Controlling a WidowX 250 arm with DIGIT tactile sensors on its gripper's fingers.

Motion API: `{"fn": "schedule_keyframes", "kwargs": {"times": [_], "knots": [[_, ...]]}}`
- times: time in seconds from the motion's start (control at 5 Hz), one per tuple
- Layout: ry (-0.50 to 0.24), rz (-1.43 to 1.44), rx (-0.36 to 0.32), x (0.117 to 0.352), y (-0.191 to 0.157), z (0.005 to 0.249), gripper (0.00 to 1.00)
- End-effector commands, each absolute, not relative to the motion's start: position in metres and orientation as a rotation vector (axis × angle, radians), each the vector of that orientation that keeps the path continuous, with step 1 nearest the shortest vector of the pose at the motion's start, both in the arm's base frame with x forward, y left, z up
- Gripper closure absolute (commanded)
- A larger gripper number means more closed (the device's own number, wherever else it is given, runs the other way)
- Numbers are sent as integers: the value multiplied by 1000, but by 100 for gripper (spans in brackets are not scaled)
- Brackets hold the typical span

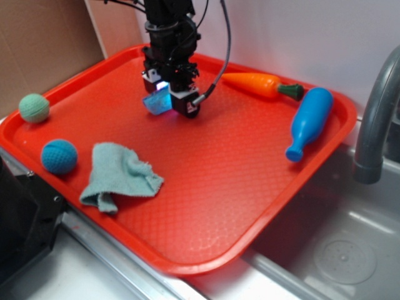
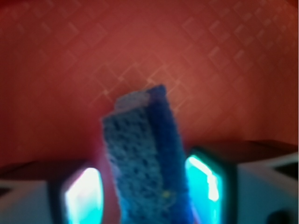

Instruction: Grab the blue sponge.

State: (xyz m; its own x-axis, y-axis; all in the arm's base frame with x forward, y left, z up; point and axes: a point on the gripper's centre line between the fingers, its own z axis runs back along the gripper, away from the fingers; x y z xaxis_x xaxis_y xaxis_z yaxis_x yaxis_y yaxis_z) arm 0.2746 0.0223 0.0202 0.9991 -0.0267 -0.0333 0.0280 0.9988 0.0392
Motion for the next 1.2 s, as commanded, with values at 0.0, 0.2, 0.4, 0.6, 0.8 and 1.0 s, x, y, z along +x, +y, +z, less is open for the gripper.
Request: {"fn": "schedule_keyframes", "kwargs": {"times": [0.0, 0.2, 0.4, 0.6, 0.8, 1.0], "knots": [[-107, 41, 83, 245, 29, 88, 100], [-138, 99, 67, 226, 25, 117, 100], [-137, 212, 49, 212, 19, 146, 100], [-137, 318, 20, 201, 20, 186, 100], [-113, 404, -13, 201, 29, 198, 100], [-129, 396, 18, 204, 32, 193, 100]]}}
